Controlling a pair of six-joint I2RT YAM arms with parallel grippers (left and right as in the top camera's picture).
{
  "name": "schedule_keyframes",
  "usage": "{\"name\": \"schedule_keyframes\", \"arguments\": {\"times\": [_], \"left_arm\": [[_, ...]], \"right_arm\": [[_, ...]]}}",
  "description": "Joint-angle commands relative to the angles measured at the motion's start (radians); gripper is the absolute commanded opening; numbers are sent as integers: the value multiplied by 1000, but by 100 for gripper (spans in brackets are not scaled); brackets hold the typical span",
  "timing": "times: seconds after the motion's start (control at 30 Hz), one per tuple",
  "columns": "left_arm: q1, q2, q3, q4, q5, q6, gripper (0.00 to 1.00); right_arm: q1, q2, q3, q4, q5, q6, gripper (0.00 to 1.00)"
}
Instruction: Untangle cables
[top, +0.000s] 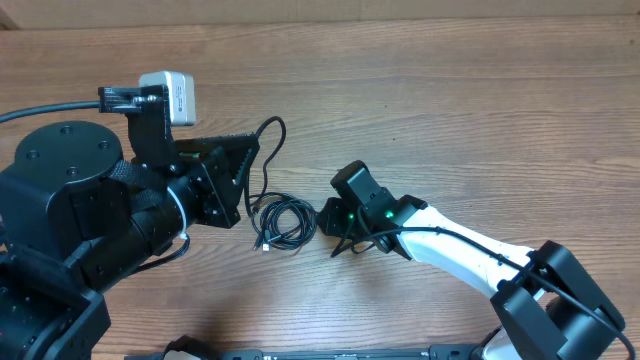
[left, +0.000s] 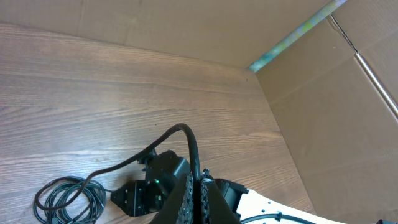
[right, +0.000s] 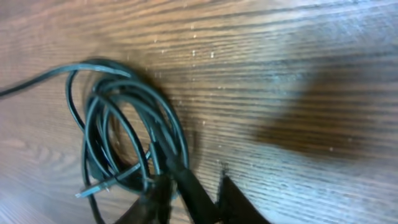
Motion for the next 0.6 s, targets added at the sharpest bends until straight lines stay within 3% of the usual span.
{"name": "schedule_keyframes", "arguments": {"times": [0.0, 0.03, 0.27, 0.37, 0.57], "left_arm": [[0, 2, 13, -3, -8, -9, 4], [0, 2, 13, -7, -18, -9, 4], [0, 17, 13, -108, -202, -10, 5], [0, 43, 13, -172, -300, -16, 4], [0, 123, 13, -284, -518, -139, 4]], "right_arm": [[6, -1, -2, 4, 23, 7, 7], [3, -1, -2, 3, 26, 7, 4], [0, -23, 9, -19, 37, -1, 4], [0, -71, 46, -103, 98, -1, 4], [0, -225, 184, -359, 319, -34, 4]]}}
